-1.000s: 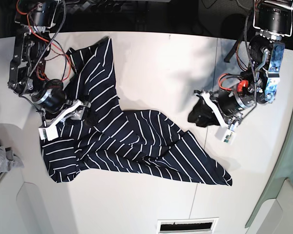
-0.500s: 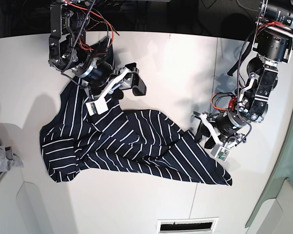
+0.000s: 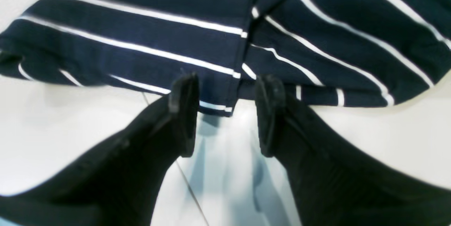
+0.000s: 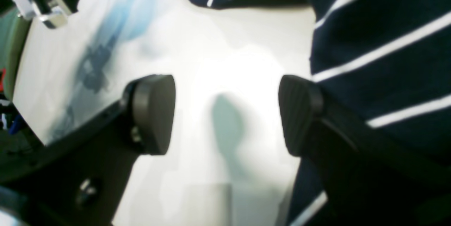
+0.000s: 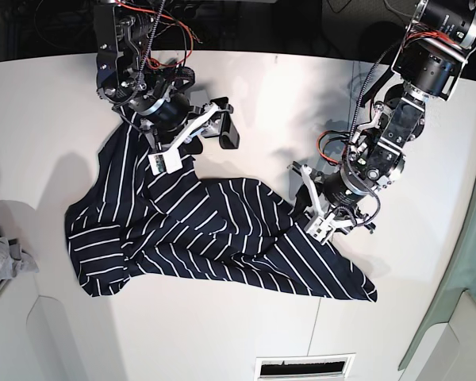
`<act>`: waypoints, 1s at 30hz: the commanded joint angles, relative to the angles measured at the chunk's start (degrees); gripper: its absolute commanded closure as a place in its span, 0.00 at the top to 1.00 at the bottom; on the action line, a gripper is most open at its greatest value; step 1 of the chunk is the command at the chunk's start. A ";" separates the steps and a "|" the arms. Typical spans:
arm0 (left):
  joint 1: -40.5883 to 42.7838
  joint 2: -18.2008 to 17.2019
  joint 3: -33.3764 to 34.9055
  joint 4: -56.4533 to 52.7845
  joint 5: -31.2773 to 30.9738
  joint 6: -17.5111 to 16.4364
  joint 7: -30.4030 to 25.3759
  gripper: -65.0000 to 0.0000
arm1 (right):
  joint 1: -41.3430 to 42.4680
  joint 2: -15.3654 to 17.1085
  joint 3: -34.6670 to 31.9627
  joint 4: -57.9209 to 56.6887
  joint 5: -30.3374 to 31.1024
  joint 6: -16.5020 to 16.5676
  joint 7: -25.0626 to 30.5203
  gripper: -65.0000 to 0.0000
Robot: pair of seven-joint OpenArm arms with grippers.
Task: Layout the t-shirt on the table in an organized manner, then fold the t-shirt properly
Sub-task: 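Move the left gripper to the shirt's middle and grasp the fabric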
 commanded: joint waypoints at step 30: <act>-5.40 2.99 0.04 -9.38 5.01 11.91 -8.72 0.00 | -0.07 -0.17 -0.04 -0.33 -2.36 -0.90 -2.43 0.52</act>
